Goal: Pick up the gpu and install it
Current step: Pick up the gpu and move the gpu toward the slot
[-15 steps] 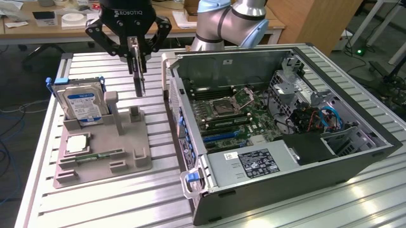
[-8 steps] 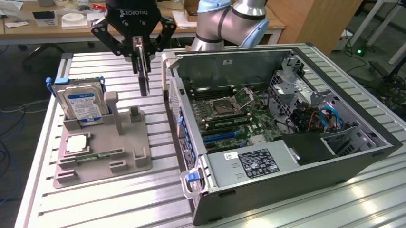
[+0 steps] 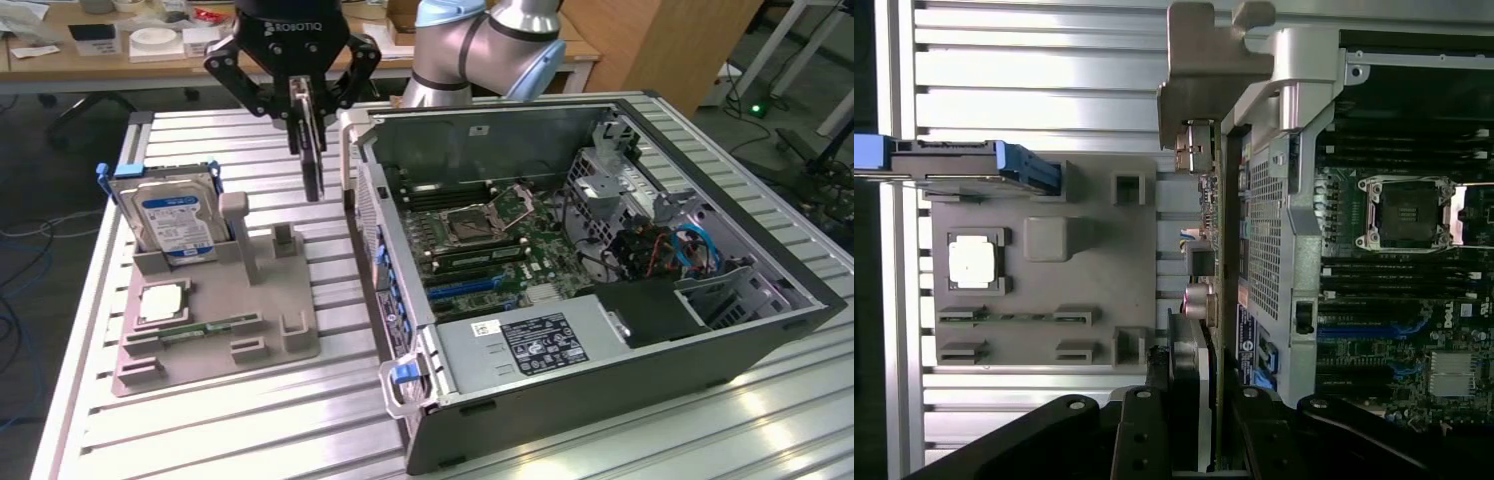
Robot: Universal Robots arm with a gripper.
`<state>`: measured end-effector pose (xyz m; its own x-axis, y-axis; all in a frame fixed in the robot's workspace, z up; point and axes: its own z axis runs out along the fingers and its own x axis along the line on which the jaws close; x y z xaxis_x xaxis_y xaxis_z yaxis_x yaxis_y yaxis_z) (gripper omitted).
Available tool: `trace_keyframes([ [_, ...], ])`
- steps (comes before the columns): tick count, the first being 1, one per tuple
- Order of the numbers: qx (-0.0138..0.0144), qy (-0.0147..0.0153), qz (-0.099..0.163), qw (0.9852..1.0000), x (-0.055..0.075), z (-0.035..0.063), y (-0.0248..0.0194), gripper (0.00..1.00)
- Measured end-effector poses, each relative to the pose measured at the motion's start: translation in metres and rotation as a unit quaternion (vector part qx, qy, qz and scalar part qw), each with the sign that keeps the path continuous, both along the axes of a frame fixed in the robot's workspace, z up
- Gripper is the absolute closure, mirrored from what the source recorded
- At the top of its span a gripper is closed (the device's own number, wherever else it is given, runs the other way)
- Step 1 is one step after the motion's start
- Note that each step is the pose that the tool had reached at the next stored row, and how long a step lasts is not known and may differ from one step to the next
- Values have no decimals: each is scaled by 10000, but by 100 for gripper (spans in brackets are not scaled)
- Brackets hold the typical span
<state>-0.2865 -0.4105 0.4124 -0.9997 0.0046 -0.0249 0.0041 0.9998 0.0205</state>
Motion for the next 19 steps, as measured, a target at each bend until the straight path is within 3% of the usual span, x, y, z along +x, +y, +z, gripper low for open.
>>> trace_keyframes([
  [19,0,0,0,10000,233,0,0,72],
])
